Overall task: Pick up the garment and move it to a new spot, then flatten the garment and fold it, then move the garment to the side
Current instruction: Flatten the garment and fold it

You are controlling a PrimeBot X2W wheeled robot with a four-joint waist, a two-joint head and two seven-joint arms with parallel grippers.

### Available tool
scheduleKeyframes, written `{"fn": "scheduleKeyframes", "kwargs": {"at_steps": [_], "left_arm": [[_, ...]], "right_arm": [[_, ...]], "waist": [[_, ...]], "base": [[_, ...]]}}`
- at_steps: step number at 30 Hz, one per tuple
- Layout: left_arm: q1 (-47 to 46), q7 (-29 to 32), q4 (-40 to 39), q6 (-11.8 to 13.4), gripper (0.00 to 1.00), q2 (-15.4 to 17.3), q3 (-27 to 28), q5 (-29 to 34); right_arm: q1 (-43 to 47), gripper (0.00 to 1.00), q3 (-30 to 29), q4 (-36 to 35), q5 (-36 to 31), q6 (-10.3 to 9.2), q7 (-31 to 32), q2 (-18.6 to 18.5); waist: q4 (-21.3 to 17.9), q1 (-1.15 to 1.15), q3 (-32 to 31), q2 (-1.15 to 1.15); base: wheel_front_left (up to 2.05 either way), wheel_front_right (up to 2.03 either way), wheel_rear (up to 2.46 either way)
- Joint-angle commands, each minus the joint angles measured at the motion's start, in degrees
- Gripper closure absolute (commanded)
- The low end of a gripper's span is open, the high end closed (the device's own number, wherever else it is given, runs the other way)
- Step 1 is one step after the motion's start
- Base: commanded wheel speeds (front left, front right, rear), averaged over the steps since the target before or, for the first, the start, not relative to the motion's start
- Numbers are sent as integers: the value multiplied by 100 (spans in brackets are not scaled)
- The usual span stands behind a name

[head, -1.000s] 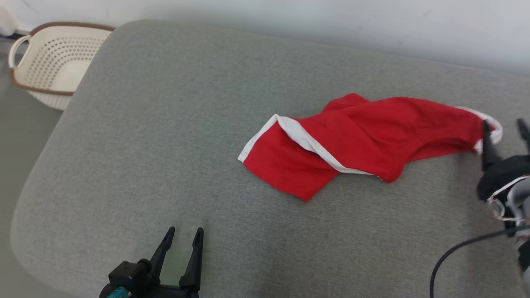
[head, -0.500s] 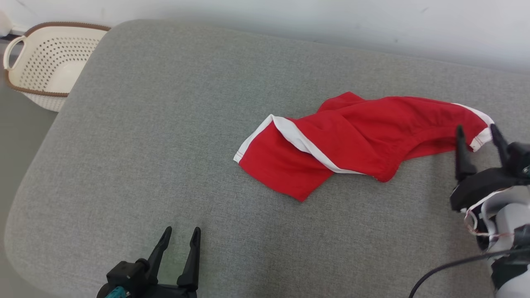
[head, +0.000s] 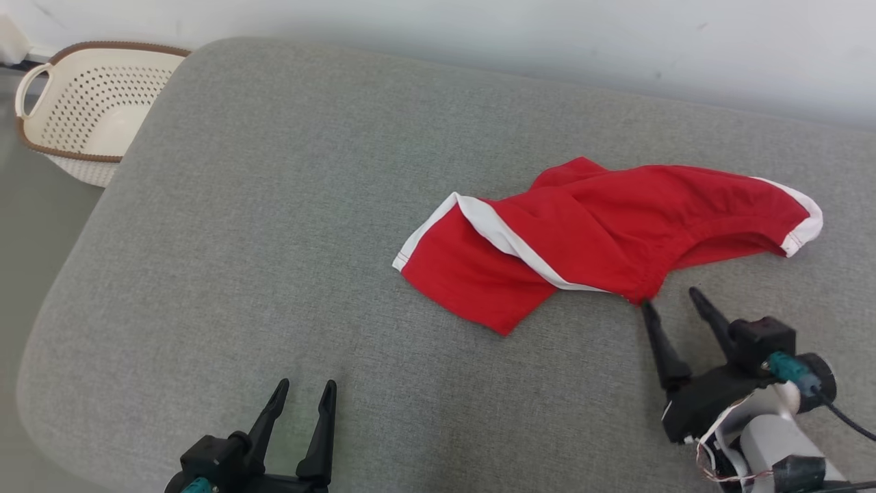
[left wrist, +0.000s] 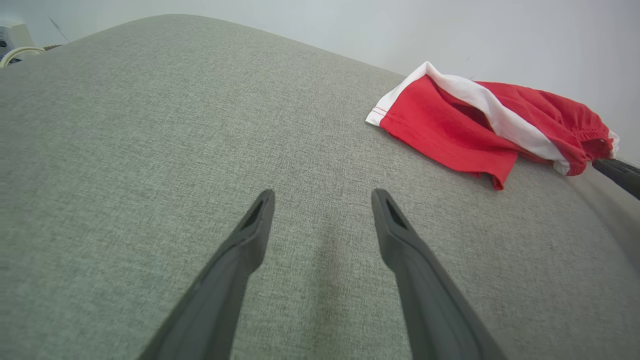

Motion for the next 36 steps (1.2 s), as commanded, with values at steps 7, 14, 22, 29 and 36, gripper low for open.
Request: {"fn": "scheduleKeyframes", "kwargs": {"at_steps": [7, 14, 22, 29, 36], "left_arm": [[132, -21, -53, 13, 0, 7, 2, 71], [99, -21, -104, 40, 0, 5, -8, 45], [56, -21, -111, 90, 0, 5, -5, 8], [230, -21, -14, 31, 0, 5, 127, 71], [282, -21, 82, -41, 0, 6, 198, 72]], "right_arm": [[-13, 0, 454, 170, 280, -5, -3, -170], [-181, 0, 583, 215, 261, -5, -3, -161], [-425, 100, 793, 85, 329, -5, -3, -109], [-308, 100, 1204, -593, 898, -5, -3, -343], [-503, 100, 1645, -1189, 1775, -5, -4, -926]], "waist": [[225, 0, 73, 0], [325, 0, 168, 0], [229, 0, 203, 0], [-234, 0, -120, 0], [-867, 0, -526, 0]], "base": [[0, 0, 0], [0, 0, 0], [0, 0, 0], [0, 0, 0], [0, 0, 0]]}}
